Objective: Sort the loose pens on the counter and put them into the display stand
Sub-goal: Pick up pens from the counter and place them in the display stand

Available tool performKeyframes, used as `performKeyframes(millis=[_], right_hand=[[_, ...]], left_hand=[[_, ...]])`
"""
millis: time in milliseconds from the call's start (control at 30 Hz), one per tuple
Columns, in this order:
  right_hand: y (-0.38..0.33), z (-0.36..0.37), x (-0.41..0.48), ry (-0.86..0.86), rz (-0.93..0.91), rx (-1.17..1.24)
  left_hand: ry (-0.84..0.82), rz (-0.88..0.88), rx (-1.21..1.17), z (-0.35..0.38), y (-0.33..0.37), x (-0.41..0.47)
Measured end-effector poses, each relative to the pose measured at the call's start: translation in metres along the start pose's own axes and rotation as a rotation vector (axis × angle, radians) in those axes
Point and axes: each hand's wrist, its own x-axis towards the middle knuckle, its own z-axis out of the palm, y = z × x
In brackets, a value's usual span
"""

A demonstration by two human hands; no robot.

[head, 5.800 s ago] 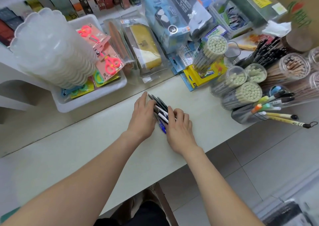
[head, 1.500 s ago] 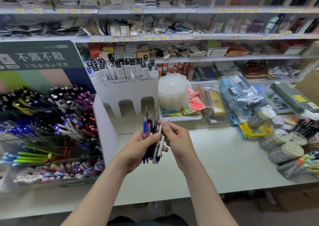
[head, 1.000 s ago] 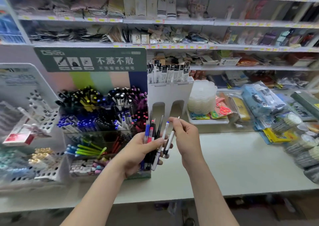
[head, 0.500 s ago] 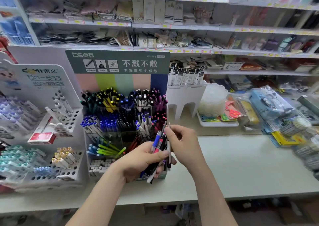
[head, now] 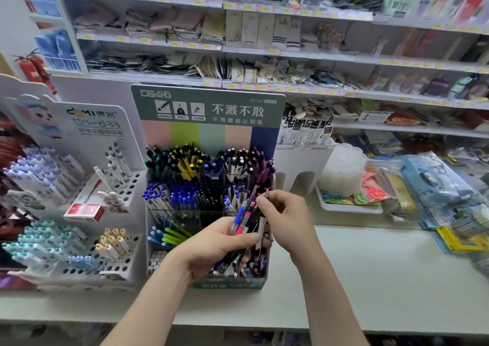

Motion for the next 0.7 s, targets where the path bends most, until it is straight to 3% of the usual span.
performKeyframes(millis=[267, 400, 467, 600, 700], right_hand=[[-0.002, 0.011, 0.015, 0.212, -0.081, 0.053], [-0.015, 0.003, 0.025, 0.381, -0.147, 0.373], [-0.020, -0.001, 0.032, 0.345, -0.162, 0.448], [-0.028, 0.002, 0.040, 0.041, -0.098, -0.013], [-0.045, 0.004, 0.042, -0.163, -0.013, -0.345]], left_hand=[[0.062, -0.005, -0.046, -0.007, 0.007, 0.006], [0.084, -0.034, -0.013, -0.014, 0.003, 0.008], [0.166, -0.045, -0.035, -0.016, 0.001, 0.012], [0.408, 0.051, -0.148, -0.022, 0.005, 0.023], [0.669, 0.125, -0.060, -0.027, 0.013, 0.031]])
